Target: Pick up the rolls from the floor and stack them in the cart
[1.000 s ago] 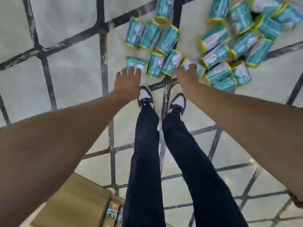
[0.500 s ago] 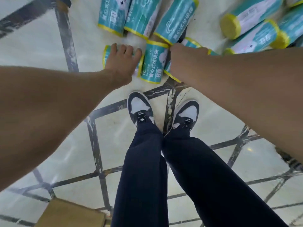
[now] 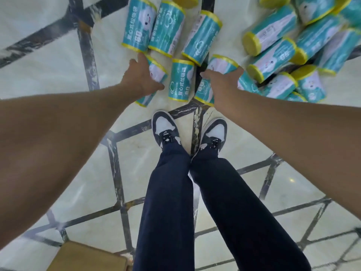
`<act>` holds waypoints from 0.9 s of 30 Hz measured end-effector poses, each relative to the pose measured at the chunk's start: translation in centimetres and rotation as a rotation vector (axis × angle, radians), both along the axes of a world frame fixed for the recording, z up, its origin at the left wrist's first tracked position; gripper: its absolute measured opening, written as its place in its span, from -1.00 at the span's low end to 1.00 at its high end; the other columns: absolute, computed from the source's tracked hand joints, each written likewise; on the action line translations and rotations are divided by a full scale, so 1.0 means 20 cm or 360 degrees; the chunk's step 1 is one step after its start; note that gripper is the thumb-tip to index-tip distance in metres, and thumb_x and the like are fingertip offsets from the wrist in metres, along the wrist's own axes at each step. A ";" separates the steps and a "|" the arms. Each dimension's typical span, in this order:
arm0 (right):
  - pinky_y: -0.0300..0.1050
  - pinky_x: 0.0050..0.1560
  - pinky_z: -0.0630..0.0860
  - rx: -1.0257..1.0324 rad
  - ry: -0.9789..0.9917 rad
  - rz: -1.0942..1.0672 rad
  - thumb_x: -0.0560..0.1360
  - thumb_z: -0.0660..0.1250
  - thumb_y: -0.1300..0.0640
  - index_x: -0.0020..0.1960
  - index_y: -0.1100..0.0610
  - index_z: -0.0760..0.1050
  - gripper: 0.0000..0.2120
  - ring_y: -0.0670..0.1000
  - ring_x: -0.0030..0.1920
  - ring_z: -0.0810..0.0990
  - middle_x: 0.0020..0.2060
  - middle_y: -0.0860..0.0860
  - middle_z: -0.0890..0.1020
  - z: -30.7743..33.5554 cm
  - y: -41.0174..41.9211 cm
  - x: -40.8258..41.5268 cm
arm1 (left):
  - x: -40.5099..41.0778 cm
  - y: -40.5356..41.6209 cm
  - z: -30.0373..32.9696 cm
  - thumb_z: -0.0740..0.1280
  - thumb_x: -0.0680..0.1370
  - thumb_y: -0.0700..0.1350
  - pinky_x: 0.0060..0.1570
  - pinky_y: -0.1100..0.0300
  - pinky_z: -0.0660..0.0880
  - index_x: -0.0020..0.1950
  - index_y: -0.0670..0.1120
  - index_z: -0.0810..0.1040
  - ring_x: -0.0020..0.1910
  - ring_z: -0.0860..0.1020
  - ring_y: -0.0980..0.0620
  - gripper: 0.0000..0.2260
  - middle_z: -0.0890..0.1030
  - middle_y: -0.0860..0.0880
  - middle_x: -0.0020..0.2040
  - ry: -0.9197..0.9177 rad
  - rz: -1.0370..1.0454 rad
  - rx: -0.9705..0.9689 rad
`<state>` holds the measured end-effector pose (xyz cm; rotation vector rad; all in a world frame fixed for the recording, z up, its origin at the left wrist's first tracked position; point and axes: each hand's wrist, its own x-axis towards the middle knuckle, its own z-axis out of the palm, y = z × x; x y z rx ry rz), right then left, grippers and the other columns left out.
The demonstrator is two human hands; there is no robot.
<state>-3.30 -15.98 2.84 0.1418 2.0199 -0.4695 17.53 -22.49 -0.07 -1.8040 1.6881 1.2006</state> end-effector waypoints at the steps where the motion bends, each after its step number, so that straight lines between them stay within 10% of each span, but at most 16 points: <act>1: 0.05 0.18 0.51 -0.0043 -0.0030 0.0013 0.36 0.58 0.10 0.61 -0.03 -0.10 0.08 0.13 0.19 0.48 0.22 0.04 0.38 0.11 -0.01 -0.01 | -0.01 -0.01 0.12 0.60 0.33 0.10 0.13 -0.05 0.47 0.43 -0.17 0.23 0.25 0.47 -0.25 -0.15 0.42 -0.24 0.28 0.0029 0.0153 0.0024; 7: 0.20 0.35 0.48 -0.0180 -0.0043 0.0059 0.20 0.64 0.07 0.60 0.00 0.02 0.16 0.16 0.34 0.47 0.46 0.11 0.37 1.08 0.08 -0.10 | -0.15 0.03 1.14 0.61 0.35 0.07 0.14 0.06 0.49 0.40 -0.11 0.27 0.19 0.50 -0.08 -0.22 0.48 -0.07 0.23 0.0254 0.0730 0.0077; 17: 0.18 0.25 0.56 -0.0568 -0.0010 0.0214 0.18 0.66 0.09 0.54 -0.06 0.10 0.09 0.13 0.20 0.58 0.23 0.03 0.56 2.78 0.48 -0.34 | -0.42 0.36 2.99 0.63 0.33 0.09 0.07 0.04 0.52 0.36 -0.08 0.29 0.12 0.53 -0.04 -0.24 0.49 -0.01 0.14 0.0493 0.0821 -0.0106; 23: 0.18 0.31 0.53 -0.0821 0.0103 0.0221 0.19 0.67 0.10 0.47 0.03 0.18 0.00 0.14 0.30 0.53 0.32 0.09 0.52 3.29 0.88 -0.39 | -0.53 0.72 3.50 0.62 0.33 0.10 -0.16 0.11 0.47 0.30 -0.09 0.31 0.08 0.56 -0.06 -0.29 0.53 -0.08 0.17 0.0689 0.0747 -0.0243; 27: 0.19 0.31 0.52 -0.0888 0.0194 0.0070 0.07 0.67 0.00 0.46 0.04 0.18 0.09 0.15 0.32 0.52 0.34 0.09 0.50 3.47 1.20 -0.41 | -0.63 1.01 3.65 0.62 0.26 0.20 0.11 -0.07 0.58 0.44 -0.12 0.23 0.20 0.54 -0.13 -0.07 0.49 -0.13 0.30 0.0776 0.0649 -0.0263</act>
